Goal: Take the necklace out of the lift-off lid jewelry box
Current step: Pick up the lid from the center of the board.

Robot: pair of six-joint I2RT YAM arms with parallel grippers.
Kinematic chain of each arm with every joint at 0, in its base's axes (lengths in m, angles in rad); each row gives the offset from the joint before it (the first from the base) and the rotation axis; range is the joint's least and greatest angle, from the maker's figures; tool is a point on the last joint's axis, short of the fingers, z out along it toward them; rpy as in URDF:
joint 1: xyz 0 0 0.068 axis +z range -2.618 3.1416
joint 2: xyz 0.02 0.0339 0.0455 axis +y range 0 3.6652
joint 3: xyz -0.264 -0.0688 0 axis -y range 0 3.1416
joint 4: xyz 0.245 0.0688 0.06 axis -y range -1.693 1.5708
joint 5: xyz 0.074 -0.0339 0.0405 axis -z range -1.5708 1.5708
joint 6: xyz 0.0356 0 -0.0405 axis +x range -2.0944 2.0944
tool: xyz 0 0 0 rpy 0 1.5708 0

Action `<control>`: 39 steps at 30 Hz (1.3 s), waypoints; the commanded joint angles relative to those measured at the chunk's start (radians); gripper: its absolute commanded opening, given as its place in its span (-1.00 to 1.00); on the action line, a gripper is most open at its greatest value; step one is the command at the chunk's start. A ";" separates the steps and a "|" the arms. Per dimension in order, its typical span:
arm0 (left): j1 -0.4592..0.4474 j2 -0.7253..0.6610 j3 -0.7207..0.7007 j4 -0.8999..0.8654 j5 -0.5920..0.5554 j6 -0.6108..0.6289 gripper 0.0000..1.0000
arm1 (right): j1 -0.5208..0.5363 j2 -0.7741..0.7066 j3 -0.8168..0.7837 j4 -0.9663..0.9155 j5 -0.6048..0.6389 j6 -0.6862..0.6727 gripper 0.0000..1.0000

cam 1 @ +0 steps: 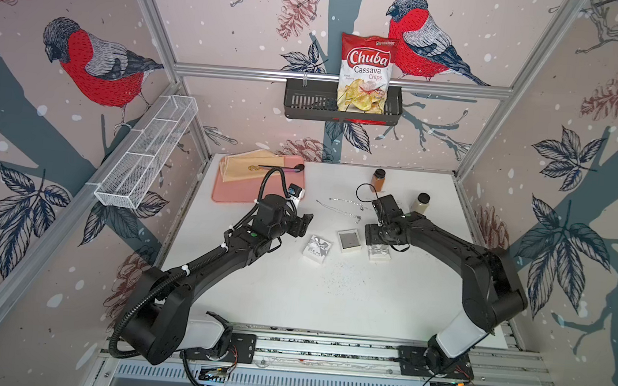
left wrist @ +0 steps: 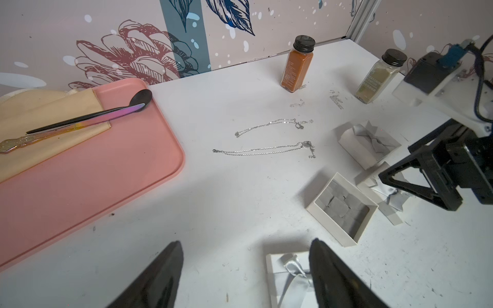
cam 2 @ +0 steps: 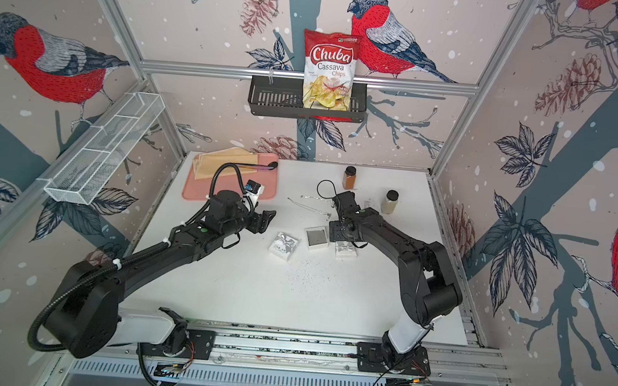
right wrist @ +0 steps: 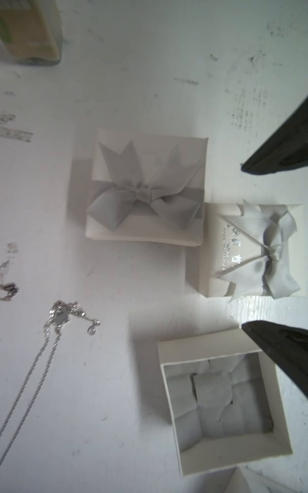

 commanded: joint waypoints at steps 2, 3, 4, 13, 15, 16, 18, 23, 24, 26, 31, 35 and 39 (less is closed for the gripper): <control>0.007 0.006 0.008 0.048 -0.005 0.007 0.57 | -0.002 0.010 -0.022 0.006 -0.044 0.010 0.83; 0.007 0.006 0.007 0.047 -0.004 0.006 0.57 | -0.005 0.016 -0.026 0.010 -0.044 0.012 0.83; 0.007 0.006 0.007 0.047 -0.004 0.006 0.57 | -0.006 0.020 -0.029 0.014 -0.047 0.011 0.83; 0.007 0.001 -0.001 0.039 -0.013 0.007 0.57 | -0.023 0.066 -0.053 0.051 -0.069 -0.003 0.83; 0.007 0.002 0.000 0.039 -0.014 0.007 0.57 | -0.027 0.073 -0.056 0.058 -0.078 -0.009 0.83; 0.007 0.003 0.001 0.039 -0.014 0.006 0.57 | -0.027 0.078 -0.054 0.059 -0.078 -0.009 0.83; 0.007 0.004 0.002 0.038 -0.015 0.006 0.57 | -0.028 0.088 -0.056 0.064 -0.080 -0.011 0.81; 0.008 0.004 0.002 0.035 -0.014 0.006 0.57 | -0.040 0.099 -0.064 0.072 -0.097 -0.015 0.74; 0.007 0.005 0.002 0.034 -0.014 0.007 0.57 | -0.041 0.101 -0.064 0.073 -0.101 -0.014 0.72; 0.007 0.004 0.003 0.035 -0.015 0.006 0.57 | -0.044 0.101 -0.066 0.073 -0.109 -0.017 0.70; 0.007 0.007 0.004 0.036 -0.010 0.004 0.57 | -0.045 0.103 -0.066 0.064 -0.115 -0.024 0.64; 0.007 0.008 0.004 0.038 -0.010 0.001 0.56 | -0.046 0.092 -0.064 0.050 -0.117 -0.028 0.58; 0.007 0.003 0.003 0.035 -0.010 0.001 0.56 | -0.045 0.062 -0.054 0.031 -0.132 -0.042 0.52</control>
